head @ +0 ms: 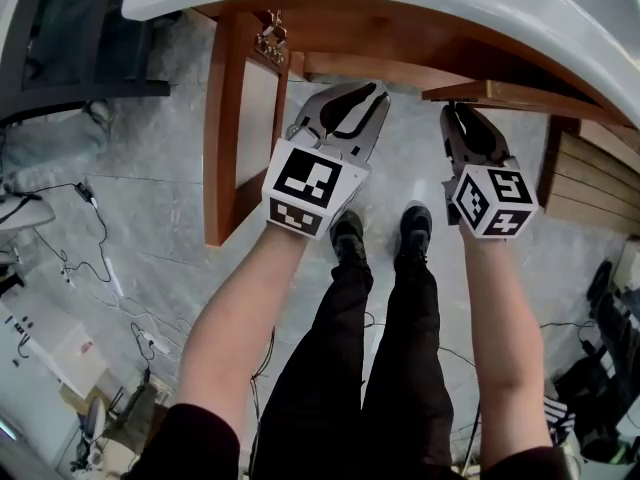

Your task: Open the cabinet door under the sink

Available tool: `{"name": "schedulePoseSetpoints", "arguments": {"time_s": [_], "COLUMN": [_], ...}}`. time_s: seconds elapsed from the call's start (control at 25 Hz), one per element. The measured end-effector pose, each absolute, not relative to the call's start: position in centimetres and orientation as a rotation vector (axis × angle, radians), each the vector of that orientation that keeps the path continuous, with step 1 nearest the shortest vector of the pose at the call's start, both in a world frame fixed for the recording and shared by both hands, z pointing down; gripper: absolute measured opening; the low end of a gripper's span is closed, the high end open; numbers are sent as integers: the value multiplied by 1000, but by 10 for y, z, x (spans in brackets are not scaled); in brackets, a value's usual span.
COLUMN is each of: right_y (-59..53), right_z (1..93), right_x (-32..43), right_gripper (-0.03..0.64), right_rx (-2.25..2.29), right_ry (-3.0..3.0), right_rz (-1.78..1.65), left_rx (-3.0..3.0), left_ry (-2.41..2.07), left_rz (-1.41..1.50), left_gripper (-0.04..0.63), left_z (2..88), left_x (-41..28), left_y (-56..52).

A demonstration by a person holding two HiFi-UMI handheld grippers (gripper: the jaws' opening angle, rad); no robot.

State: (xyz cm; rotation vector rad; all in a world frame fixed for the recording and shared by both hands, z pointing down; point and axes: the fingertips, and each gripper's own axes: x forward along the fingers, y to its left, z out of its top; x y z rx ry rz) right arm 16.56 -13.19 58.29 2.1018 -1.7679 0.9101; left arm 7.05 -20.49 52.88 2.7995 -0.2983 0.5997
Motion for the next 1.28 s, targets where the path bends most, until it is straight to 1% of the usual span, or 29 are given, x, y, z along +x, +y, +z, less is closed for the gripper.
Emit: {"name": "schedulePoseSetpoints", "arguments": {"time_s": [0.28, 0.4, 0.56, 0.6, 0.64, 0.72, 0.8, 1.0, 1.12, 1.24, 1.28], "right_y": [-108, -97, -84, -78, -72, -55, -34, -12, -23, -61, -77], "right_z": [585, 584, 583, 581, 580, 584, 591, 602, 608, 602, 601], "right_x": [155, 152, 150, 146, 136, 108, 100, 147, 156, 167, 170], "right_gripper": [101, 101, 100, 76, 9, 10, 12, 14, 16, 75, 85], "right_rx": [2028, 1970, 1952, 1938, 1895, 1764, 1753, 1937, 1949, 1980, 1999], "right_ry": [-1864, -1926, -1955, -1975, -2004, -2034, -2007, -1895, -1862, -1879, -1885], "right_rz": [911, 890, 895, 904, 902, 854, 852, 919, 932, 897, 889], "left_rx": [2905, 2905, 2944, 2947, 2953, 2980, 2999, 2983, 2923, 2876, 2882], "left_ry": [-29, 65, 155, 168, 180, 203, 200, 46, -82, -151, -148], "left_rz": [594, 580, 632, 636, 635, 630, 646, 710, 682, 618, 621], "left_gripper": [136, 147, 150, 150, 150, 150, 150, 150, 150, 150, 150], "left_z": [505, 498, 498, 497, 495, 493, 495, 513, 520, 514, 514], "left_x": [106, 118, 131, 134, 137, 144, 150, 147, 140, 140, 140], "left_y": [-163, -140, -116, -111, -107, -101, -99, -125, -150, -171, -176]}}
